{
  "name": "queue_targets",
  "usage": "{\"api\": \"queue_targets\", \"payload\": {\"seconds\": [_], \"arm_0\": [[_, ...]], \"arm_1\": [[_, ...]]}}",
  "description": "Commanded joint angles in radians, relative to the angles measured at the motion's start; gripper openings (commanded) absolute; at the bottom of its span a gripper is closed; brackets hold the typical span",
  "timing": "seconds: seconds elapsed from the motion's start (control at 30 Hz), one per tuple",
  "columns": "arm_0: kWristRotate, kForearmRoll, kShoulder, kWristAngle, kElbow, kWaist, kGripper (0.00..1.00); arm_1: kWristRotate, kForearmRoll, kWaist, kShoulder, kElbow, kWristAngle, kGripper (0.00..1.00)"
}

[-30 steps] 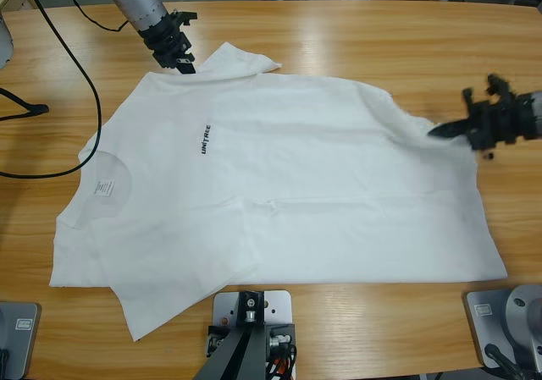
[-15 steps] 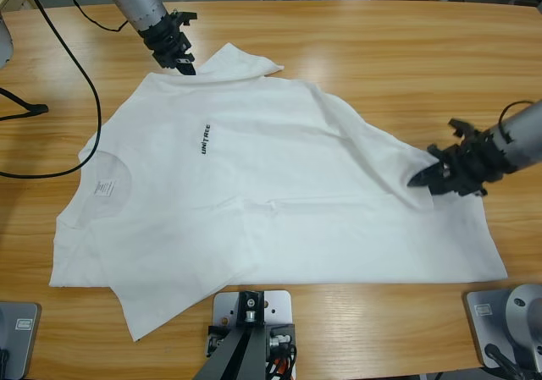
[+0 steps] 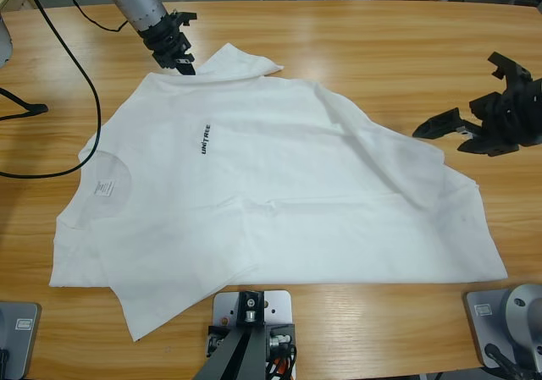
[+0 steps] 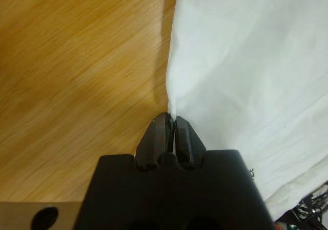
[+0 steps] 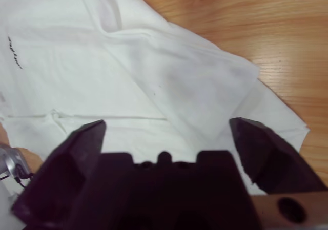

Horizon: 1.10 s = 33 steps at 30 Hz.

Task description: Fold clothes

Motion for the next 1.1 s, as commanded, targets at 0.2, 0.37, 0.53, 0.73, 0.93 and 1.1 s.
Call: {"api": "queue_targets", "payload": {"seconds": [0.2,0.37,0.53,0.73,0.93,1.1], "arm_0": [[0.003,0.15,0.025,0.026,-0.501,-0.013,0.0],[0.003,0.157,0.017,0.035,-0.501,-0.013,0.0],[0.003,0.159,0.021,0.033,-0.5,-0.017,0.0],[0.002,0.159,0.024,0.033,-0.501,-0.02,0.0],[0.002,0.159,0.026,0.031,-0.501,-0.017,0.0],[0.002,0.159,0.028,0.029,-0.501,-0.017,0.0]], "arm_1": [[0.024,-0.17,-0.173,0.072,0.139,-0.004,0.988],[0.028,-0.261,-0.268,0.136,0.194,0.083,0.978],[0.028,-0.325,-0.283,0.2,0.228,0.146,0.845],[0.022,-0.357,-0.294,0.233,0.243,0.178,0.513],[-0.008,-0.359,-0.294,0.232,0.245,0.175,0.152],[-0.031,-0.354,-0.293,0.214,0.245,0.153,0.0]]}}
